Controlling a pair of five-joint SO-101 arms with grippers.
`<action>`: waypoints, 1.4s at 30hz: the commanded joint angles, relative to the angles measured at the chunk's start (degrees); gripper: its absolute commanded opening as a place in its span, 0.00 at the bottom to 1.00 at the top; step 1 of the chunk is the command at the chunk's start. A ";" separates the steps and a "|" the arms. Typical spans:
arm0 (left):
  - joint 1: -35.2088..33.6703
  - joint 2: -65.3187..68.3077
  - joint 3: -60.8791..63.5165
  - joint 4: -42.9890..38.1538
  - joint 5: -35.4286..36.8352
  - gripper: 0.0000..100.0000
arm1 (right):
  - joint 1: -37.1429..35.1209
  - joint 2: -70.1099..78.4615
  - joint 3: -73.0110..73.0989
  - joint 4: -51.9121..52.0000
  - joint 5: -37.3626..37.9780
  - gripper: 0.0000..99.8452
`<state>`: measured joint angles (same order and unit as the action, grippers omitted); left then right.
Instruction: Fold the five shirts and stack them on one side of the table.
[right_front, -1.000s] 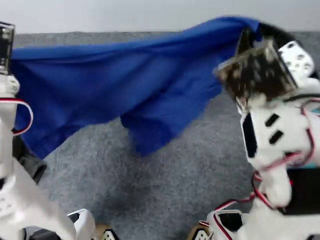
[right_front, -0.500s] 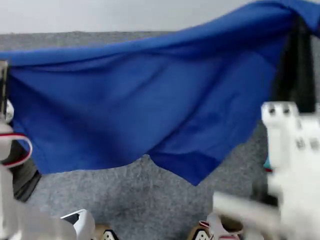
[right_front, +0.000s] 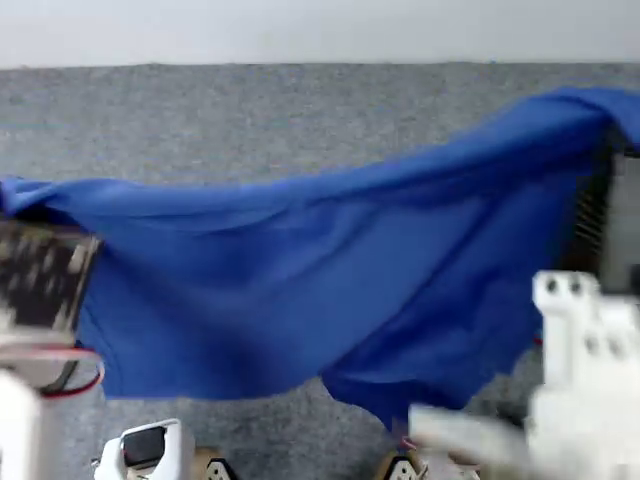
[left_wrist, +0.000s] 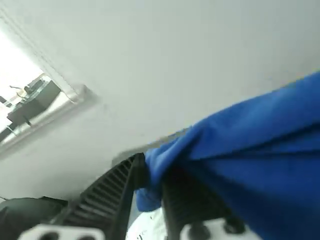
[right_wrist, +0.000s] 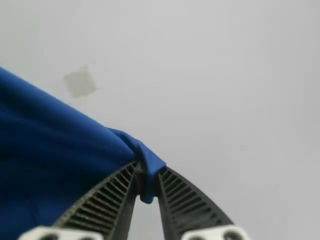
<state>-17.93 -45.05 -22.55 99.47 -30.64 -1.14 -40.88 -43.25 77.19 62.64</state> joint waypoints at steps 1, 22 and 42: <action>0.44 0.18 10.95 -1.85 -0.62 0.01 | 0.75 7.52 -0.62 5.67 -2.73 0.01; 1.49 43.08 29.32 -48.53 -5.71 0.01 | -2.42 57.19 -0.70 -18.42 -11.52 0.01; 1.23 71.47 -11.56 -42.20 -15.30 0.02 | -3.82 66.51 -0.70 -33.54 -11.52 0.01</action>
<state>-15.47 26.15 -28.97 58.68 -45.32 -4.84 25.85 -42.99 44.75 51.47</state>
